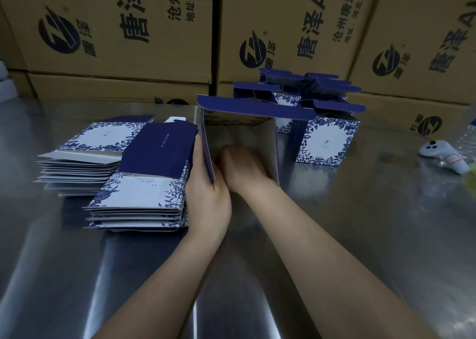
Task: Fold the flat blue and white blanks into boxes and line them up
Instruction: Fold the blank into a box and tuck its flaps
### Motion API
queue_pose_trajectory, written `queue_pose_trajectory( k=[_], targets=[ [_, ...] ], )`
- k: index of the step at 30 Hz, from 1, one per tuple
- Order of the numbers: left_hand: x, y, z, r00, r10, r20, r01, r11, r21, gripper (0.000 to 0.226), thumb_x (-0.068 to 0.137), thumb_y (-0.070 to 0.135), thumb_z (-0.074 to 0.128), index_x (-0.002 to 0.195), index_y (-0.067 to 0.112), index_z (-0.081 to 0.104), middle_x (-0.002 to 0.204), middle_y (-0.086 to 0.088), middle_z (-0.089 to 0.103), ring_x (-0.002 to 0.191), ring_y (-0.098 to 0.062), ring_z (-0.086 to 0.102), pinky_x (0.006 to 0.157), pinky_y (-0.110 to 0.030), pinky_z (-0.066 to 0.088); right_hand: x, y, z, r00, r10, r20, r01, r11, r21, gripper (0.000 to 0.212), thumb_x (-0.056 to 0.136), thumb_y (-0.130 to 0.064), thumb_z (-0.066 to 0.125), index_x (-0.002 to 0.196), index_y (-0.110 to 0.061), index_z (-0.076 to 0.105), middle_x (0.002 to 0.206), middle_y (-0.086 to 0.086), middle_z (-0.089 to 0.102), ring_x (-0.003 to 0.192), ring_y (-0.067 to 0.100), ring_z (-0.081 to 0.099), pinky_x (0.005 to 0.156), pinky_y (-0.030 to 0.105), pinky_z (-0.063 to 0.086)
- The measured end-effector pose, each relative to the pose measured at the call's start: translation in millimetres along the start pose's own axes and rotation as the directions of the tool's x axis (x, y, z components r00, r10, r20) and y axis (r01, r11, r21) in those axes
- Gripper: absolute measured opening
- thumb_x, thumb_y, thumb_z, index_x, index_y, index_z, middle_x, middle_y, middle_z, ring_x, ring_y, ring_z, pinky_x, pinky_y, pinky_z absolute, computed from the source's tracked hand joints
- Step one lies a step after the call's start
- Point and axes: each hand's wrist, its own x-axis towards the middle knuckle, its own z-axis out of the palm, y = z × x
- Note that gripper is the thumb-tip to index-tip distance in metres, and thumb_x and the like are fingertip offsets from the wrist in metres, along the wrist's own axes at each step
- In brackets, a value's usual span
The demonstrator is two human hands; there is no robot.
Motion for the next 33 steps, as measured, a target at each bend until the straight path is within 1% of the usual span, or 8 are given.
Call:
queue_pose_trajectory(
  k=[5, 11, 15, 18, 23, 26, 29, 33],
  targets=[
    [1.4, -5.4, 1.9, 1.000, -0.025, -0.018, 0.025, 1.000, 0.005, 0.048, 0.104, 0.018, 0.034, 0.152, 0.025, 0.035, 0.140, -0.011, 0.055, 0.130, -0.029, 0.049, 0.106, -0.044, 0.040, 2.2, 0.9, -0.8, 0.986, 0.074, 0.150, -0.085, 0.994, 0.068, 0.036, 0.100, -0.028, 0.042, 0.064, -0.021, 0.043, 0.068, -0.001, 0.043, 0.071, 0.019, 0.046, 0.067, 0.029, 0.033],
    [3.0, -5.6, 2.4, 1.000, -0.013, -0.021, 0.014, 1.000, 0.025, 0.048, 0.105, 0.022, 0.034, 0.152, 0.023, 0.034, 0.141, -0.013, 0.054, 0.131, -0.031, 0.048, 0.107, -0.050, 0.040, 2.6, 0.5, -2.4, 0.981, 0.055, 0.188, -0.081, 0.988, 0.132, 0.027, 0.101, -0.028, 0.041, 0.076, -0.021, 0.047, 0.077, -0.001, 0.048, 0.075, 0.018, 0.048, 0.069, 0.028, 0.035],
    [2.0, -4.2, 1.5, 1.000, -0.005, -0.009, 0.005, 1.000, 0.028, 0.052, 0.103, 0.023, 0.033, 0.154, 0.030, 0.030, 0.140, -0.013, 0.055, 0.129, -0.034, 0.049, 0.104, -0.050, 0.041, 1.2, 0.5, -3.6, 0.994, 0.042, 0.103, -0.054, 0.992, 0.111, 0.037, 0.099, -0.025, 0.044, 0.063, -0.018, 0.046, 0.065, -0.001, 0.044, 0.060, 0.015, 0.043, 0.051, 0.026, 0.029],
    [1.2, -3.6, 1.1, 1.000, -0.017, -0.003, 0.017, 1.000, 0.011, 0.053, 0.102, 0.022, 0.034, 0.153, 0.031, 0.030, 0.141, -0.011, 0.054, 0.131, -0.032, 0.048, 0.106, -0.050, 0.040, 0.6, 0.0, -1.3, 0.987, 0.050, 0.153, -0.067, 0.992, 0.104, 0.030, 0.101, -0.025, 0.042, 0.076, -0.013, 0.054, 0.074, 0.002, 0.047, 0.066, 0.016, 0.044, 0.064, 0.026, 0.033],
    [2.0, -4.8, 0.7, 1.000, -0.020, 0.004, 0.020, 1.000, 0.023, 0.054, 0.102, 0.016, 0.037, 0.154, 0.029, 0.030, 0.143, -0.012, 0.052, 0.133, -0.032, 0.046, 0.108, -0.051, 0.038, 2.7, 0.0, -1.9, 0.984, 0.062, 0.167, -0.079, 0.992, 0.096, 0.039, 0.100, -0.028, 0.043, 0.062, -0.022, 0.038, 0.066, -0.002, 0.041, 0.058, 0.010, 0.037, 0.063, 0.026, 0.031],
    [1.0, -2.2, -0.2, 1.000, -0.013, 0.005, 0.013, 1.000, 0.016, 0.056, 0.102, 0.021, 0.037, 0.155, 0.035, 0.026, 0.146, -0.008, 0.052, 0.136, -0.030, 0.045, 0.109, -0.050, 0.038, 1.1, -0.3, -2.2, 0.993, 0.056, 0.108, -0.066, 0.993, 0.093, 0.041, 0.100, -0.026, 0.044, 0.060, -0.019, 0.040, 0.063, -0.001, 0.041, 0.059, 0.014, 0.040, 0.061, 0.026, 0.030],
    [1.5, -2.1, -0.6, 1.000, -0.018, 0.015, 0.017, 0.999, 0.038, 0.056, 0.103, 0.024, 0.036, 0.154, 0.041, 0.022, 0.143, -0.007, 0.055, 0.132, -0.031, 0.050, 0.106, -0.050, 0.042, -0.6, -3.2, -5.7, 0.998, 0.060, 0.007, -0.061, 0.993, 0.100, 0.033, 0.101, -0.025, 0.042, 0.072, -0.014, 0.054, 0.070, 0.000, 0.046, 0.070, 0.016, 0.047, 0.065, 0.027, 0.035],
    [3.6, -1.6, -2.9, 0.999, -0.032, 0.006, 0.032, 0.999, 0.036, 0.056, 0.104, 0.025, 0.037, 0.155, 0.041, 0.021, 0.139, -0.011, 0.057, 0.128, -0.033, 0.052, 0.104, -0.051, 0.043, -6.9, -10.2, -7.9, 0.978, 0.143, -0.155, -0.084, 0.938, 0.337, 0.036, 0.096, -0.019, 0.046, 0.061, -0.016, 0.050, 0.064, 0.002, 0.052, 0.063, 0.019, 0.050, 0.060, 0.029, 0.036]
  ],
)
